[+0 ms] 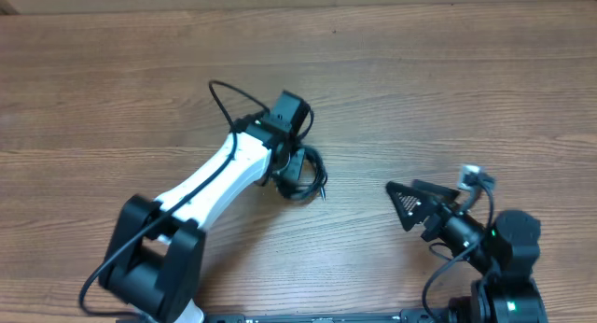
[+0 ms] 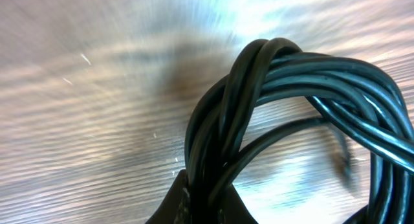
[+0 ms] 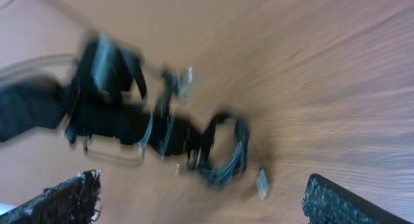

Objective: Untangle cables
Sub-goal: 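Reach the right gripper to the held coil and grasp it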

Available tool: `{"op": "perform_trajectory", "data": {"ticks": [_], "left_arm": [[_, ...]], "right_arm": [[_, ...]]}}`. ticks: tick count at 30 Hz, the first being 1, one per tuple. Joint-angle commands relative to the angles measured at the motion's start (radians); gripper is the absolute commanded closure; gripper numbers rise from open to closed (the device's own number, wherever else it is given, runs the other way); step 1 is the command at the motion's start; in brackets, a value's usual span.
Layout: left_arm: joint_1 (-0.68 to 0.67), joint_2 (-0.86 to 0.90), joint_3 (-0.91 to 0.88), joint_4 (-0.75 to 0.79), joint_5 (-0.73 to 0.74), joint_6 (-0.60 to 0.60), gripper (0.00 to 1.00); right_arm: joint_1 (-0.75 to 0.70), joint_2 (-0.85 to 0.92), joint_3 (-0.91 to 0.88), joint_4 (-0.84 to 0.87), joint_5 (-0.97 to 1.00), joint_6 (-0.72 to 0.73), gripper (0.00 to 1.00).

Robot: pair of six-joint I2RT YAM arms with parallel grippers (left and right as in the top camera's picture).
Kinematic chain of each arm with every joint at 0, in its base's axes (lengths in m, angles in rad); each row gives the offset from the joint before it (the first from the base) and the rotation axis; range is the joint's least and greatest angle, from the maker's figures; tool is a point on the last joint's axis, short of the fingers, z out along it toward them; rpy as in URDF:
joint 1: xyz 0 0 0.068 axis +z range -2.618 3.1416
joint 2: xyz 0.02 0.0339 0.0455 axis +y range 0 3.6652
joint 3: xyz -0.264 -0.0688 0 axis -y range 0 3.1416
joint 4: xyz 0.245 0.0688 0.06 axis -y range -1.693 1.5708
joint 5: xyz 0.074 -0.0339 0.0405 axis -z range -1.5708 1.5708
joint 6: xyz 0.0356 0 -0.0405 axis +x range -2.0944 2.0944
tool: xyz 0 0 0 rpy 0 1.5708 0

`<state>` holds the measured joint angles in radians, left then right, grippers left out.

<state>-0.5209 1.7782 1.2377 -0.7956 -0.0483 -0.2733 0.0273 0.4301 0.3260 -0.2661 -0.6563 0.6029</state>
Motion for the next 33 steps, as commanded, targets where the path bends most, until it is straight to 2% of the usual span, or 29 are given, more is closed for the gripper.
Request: {"op": "perform_trajectory", "data": {"ticks": [1,6,9,15,18,21,23,25,28,29,33], "left_arm": [[0.005,-0.099,0.078,-0.017,0.057,0.051,0.96],[0.005,-0.152,0.082,-0.016,0.13,0.069,0.96],[0.005,-0.16,0.082,-0.016,0.148,0.069,0.96],[0.005,-0.159,0.082,-0.016,0.288,0.103,0.96],[0.005,-0.159,0.082,-0.024,0.333,0.119,0.96],[0.005,-0.159,0.082,-0.031,0.372,0.143,0.96],[0.005,-0.159,0.082,-0.032,0.39,0.172,0.96],[0.005,-0.159,0.082,-0.032,0.413,0.173,0.96],[0.005,-0.159,0.081,-0.032,0.445,0.173,0.96],[0.004,-0.159,0.081,-0.032,0.444,0.174,0.96],[0.005,-0.159,0.081,-0.03,0.438,0.178,0.96]], "right_arm": [[0.005,0.108,0.02,0.06,-0.221,-0.002,0.0],[0.009,0.253,0.02,0.146,-0.225,-0.002,0.01],[0.036,0.336,0.02,0.228,-0.229,0.034,0.07],[0.177,0.52,0.02,0.475,-0.224,0.055,0.19],[0.235,0.593,0.02,0.554,-0.144,0.055,0.32],[0.28,0.659,0.021,0.581,-0.015,0.064,0.31],[0.295,0.702,0.02,0.602,0.069,0.124,0.31],[0.3,0.735,0.02,0.642,0.095,0.171,0.36],[0.3,0.761,0.021,0.686,0.087,0.218,0.49],[0.3,0.762,0.021,0.693,0.073,0.224,0.58],[0.3,0.761,0.021,0.73,-0.001,0.224,0.8]]}}
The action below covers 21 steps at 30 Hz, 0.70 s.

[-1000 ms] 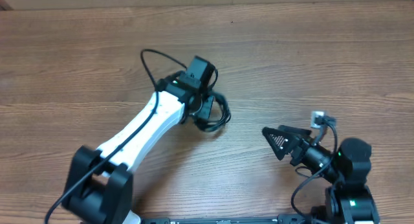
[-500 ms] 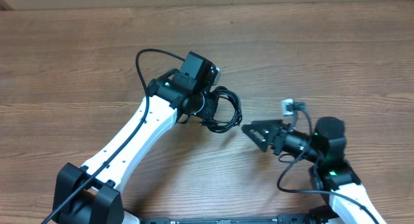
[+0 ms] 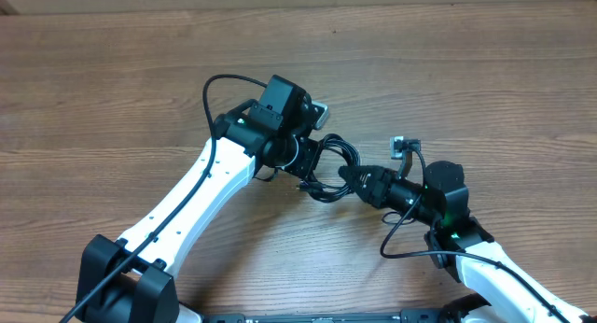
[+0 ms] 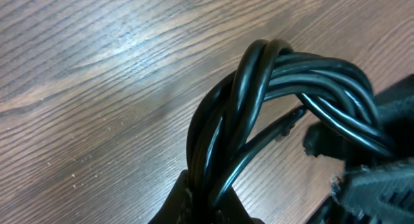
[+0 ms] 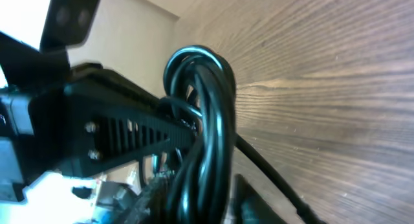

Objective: Untangle cables
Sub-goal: 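Reach the right gripper to the held coil and grasp it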

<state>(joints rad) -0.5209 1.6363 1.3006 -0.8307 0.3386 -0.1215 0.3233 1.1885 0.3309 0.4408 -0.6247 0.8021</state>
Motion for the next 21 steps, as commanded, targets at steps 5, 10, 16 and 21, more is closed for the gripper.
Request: {"op": "perform_trajectory", "data": {"ticks": [5,10,16,21], "left_arm": [[0.005,-0.017,0.018,0.008,0.043,0.032,0.94],[0.012,-0.018,0.026,0.034,0.064,0.029,0.77],[0.06,-0.018,0.097,0.045,0.079,0.035,0.56],[0.077,-0.018,0.113,0.039,0.111,0.131,0.73]], "right_arm": [[0.004,0.003,0.015,0.076,-0.127,0.006,0.93],[0.004,0.003,0.015,0.039,-0.129,-0.052,0.96],[0.004,0.003,0.015,-0.001,-0.13,-0.051,0.96],[0.004,0.003,0.016,0.0,-0.132,-0.047,0.96]]}}
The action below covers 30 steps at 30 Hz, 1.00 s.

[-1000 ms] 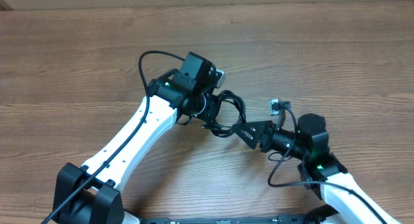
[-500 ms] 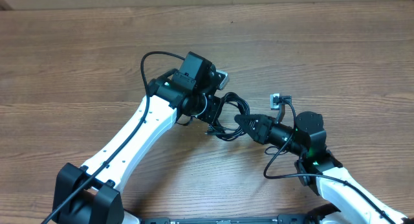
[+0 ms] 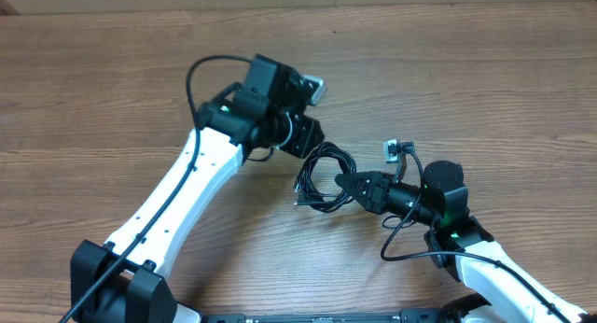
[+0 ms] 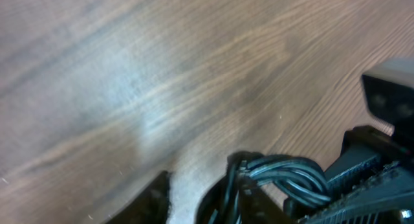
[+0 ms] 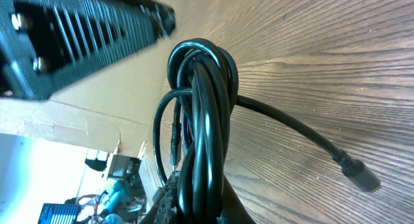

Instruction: Untangle cables

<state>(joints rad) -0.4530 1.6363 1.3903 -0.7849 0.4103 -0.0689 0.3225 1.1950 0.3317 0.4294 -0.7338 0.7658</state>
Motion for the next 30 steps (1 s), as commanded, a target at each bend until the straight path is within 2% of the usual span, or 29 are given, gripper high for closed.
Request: {"op": "perform_trajectory", "data": {"ticks": [1,4,27,28,30], "left_arm": [[0.009,-0.018,0.022,-0.014,0.039,0.104,0.74],[0.004,-0.018,0.019,-0.033,0.039,0.153,0.76],[-0.005,-0.01,0.019,-0.127,0.097,0.152,0.77],[-0.006,-0.007,0.019,-0.132,0.096,0.153,0.78],[-0.006,0.003,0.019,-0.137,0.095,0.152,0.85]], "right_arm": [[0.005,-0.003,0.015,0.015,-0.03,-0.011,0.96],[0.005,-0.003,0.015,0.023,-0.048,-0.01,0.96],[0.005,-0.003,0.015,0.045,-0.086,0.046,0.96],[0.005,-0.003,0.015,0.052,-0.093,0.046,0.96],[0.005,-0.003,0.015,0.077,-0.121,0.046,0.96]]}}
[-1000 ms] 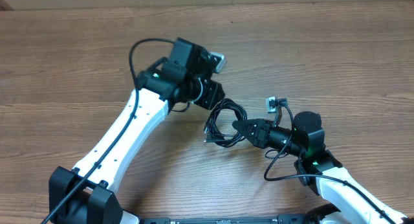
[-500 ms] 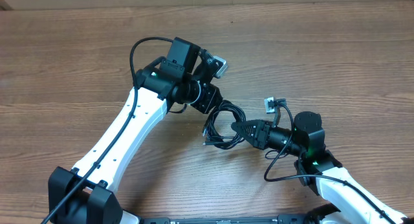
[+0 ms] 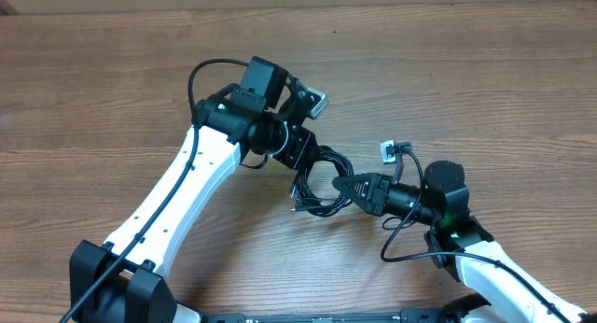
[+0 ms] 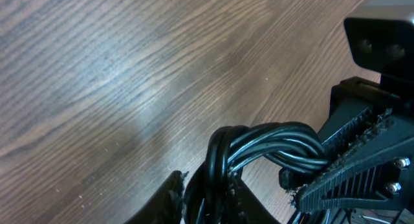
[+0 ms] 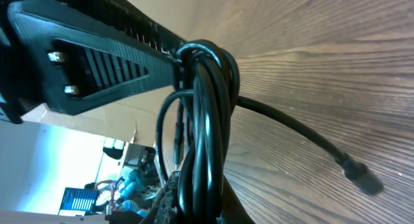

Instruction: Untangle cables

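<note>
A coiled bundle of black cable (image 3: 319,181) hangs between both grippers at the table's middle. My left gripper (image 3: 300,155) comes in from the upper left and is shut on the bundle's far side; in its wrist view the strands (image 4: 272,143) run down between the fingers (image 4: 173,193). My right gripper (image 3: 343,187) is shut on the bundle's near right side, where the loops (image 5: 206,101) rise out of it. One loose end with a plug (image 5: 362,177) trails over the wood.
A brown wooden table (image 3: 485,71) lies all around. The left arm (image 3: 177,188) reaches in from the lower left and the right arm (image 3: 438,211) from the lower right. The two grippers stand close together, almost tip to tip.
My left gripper, which stood open and clear to the upper left of the bundle, is back on it and shut. The right gripper still holds the bundle in the same place.
At first my left gripper held the bundle alone while the right stood open far to the right. Then both were shut on it. After that the left had let go and drawn back, with the right keeping hold. Now both grip it again.
</note>
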Available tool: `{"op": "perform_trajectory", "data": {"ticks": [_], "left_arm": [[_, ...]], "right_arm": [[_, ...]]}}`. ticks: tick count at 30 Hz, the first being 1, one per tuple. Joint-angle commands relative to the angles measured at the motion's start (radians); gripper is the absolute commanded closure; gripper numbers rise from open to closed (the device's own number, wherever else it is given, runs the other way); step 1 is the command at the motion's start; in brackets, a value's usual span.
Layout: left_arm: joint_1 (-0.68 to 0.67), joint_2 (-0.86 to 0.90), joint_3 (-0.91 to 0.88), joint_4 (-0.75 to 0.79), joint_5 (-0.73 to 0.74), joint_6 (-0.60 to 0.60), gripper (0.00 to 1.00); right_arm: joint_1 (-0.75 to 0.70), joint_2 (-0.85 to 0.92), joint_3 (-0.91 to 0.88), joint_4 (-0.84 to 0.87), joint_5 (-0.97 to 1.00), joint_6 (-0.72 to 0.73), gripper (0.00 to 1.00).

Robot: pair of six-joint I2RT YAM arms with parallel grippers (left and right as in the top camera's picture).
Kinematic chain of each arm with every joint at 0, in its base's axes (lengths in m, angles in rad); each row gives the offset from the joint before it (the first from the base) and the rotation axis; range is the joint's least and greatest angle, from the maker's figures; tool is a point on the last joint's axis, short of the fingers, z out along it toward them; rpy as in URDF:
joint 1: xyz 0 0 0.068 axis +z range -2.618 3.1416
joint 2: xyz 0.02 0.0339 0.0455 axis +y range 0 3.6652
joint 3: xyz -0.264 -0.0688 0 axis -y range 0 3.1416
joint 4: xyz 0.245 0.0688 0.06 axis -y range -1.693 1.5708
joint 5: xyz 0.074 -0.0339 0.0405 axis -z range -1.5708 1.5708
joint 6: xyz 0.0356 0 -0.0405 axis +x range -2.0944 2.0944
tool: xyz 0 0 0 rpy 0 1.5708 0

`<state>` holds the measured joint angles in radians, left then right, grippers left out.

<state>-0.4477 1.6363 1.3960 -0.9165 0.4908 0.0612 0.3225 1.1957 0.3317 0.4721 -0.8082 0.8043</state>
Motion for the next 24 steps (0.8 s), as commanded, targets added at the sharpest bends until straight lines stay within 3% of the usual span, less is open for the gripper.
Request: {"op": "perform_trajectory", "data": {"ticks": [1,5,9,19,22,24], "left_arm": [[-0.012,0.01,0.013,-0.005,0.015,0.022,0.88],[-0.012,0.045,0.013,0.002,0.022,0.021,0.95],[-0.012,0.072,0.013,0.013,0.072,0.021,0.96],[-0.013,0.092,0.013,0.039,0.079,0.021,0.96],[-0.013,0.092,0.013,0.051,0.018,-0.011,0.95],[-0.013,0.092,0.013,0.06,-0.112,-0.113,0.96]], "right_arm": [[0.005,-0.004,0.015,0.045,-0.063,0.007,0.96],[0.005,-0.004,0.015,0.069,-0.115,0.006,0.96],[0.005,-0.004,0.015,0.117,-0.168,0.006,0.96],[0.005,-0.004,0.015,0.456,-0.315,0.063,0.96],[0.005,-0.004,0.015,0.531,-0.316,0.121,0.96],[0.005,-0.004,0.015,0.58,-0.316,0.143,0.96]]}}
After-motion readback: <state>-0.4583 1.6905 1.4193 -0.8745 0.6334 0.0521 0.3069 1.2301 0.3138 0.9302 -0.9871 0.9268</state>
